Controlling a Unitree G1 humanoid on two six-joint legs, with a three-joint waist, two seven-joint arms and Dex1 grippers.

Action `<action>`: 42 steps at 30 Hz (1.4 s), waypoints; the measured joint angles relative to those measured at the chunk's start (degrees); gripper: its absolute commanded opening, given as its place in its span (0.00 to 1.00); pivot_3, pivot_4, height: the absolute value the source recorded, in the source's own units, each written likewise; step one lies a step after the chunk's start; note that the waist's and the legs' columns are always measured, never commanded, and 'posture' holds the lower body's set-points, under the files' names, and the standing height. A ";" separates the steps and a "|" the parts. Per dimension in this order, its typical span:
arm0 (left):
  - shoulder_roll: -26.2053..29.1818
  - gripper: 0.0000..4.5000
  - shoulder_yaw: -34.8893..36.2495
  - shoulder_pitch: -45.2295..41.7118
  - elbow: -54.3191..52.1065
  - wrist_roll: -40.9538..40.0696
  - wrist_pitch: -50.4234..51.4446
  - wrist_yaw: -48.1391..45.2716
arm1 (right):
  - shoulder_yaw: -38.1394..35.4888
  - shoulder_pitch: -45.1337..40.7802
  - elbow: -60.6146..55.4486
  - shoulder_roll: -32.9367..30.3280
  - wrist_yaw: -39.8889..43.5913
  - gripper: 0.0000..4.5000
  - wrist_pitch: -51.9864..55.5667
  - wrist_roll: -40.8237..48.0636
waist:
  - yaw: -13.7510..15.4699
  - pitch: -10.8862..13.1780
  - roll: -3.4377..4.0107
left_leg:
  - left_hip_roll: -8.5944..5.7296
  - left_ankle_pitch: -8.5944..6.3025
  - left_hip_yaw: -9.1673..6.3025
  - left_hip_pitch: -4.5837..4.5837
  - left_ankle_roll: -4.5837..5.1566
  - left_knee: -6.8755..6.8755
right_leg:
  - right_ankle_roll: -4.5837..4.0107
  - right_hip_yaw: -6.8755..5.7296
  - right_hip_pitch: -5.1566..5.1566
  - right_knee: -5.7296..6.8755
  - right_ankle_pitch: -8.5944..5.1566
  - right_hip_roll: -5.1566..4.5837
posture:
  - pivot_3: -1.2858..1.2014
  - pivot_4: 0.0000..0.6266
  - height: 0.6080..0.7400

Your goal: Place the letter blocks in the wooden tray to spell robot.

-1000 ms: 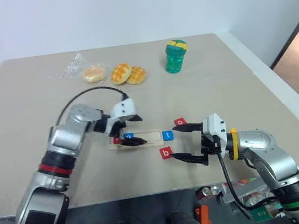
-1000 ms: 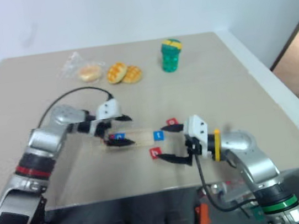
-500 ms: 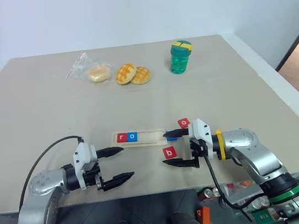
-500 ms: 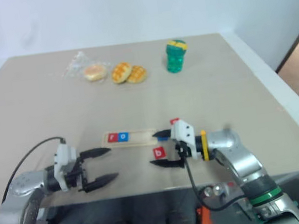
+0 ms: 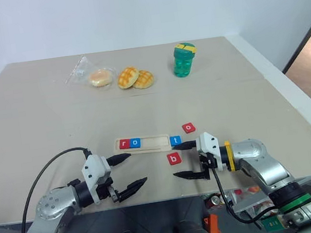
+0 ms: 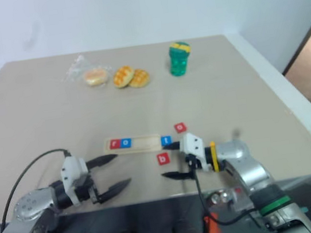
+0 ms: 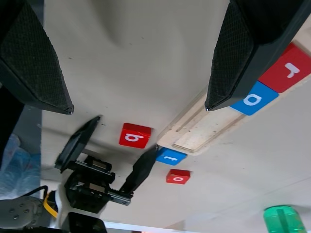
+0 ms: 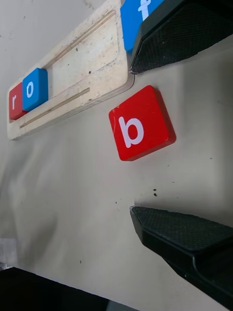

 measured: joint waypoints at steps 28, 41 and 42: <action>3.76 1.00 -2.51 1.54 0.18 -1.01 -1.83 -1.32 | -0.05 6.19 -8.72 -0.42 -2.14 0.82 4.99 1.22 | 0.00 0.00 -0.01 | -0.02 -0.02 0.00 0.27 -0.03 -0.52 | -0.19 0.03 0.01 0.00 -0.35 0.00 | 0.52 0.24 1.00; 4.72 1.00 -2.77 2.65 0.29 -0.29 -3.14 -0.72 | -0.64 10.34 -18.03 1.55 -13.09 0.42 15.93 1.18 | -0.01 -0.01 -0.03 | 0.02 -0.03 -0.01 0.28 -0.04 -0.52 | -0.21 0.06 0.00 -0.01 -0.38 -0.07 | 0.52 0.24 1.00; 4.76 1.00 -2.79 2.73 0.30 -0.16 -3.21 -0.38 | -0.96 11.46 -19.82 1.61 -14.83 0.36 17.68 1.17 | -0.01 -0.01 -0.04 | 0.03 -0.06 -0.02 0.28 -0.10 -0.53 | -0.20 0.07 0.00 -0.01 -0.43 -0.09 | 0.52 0.24 1.00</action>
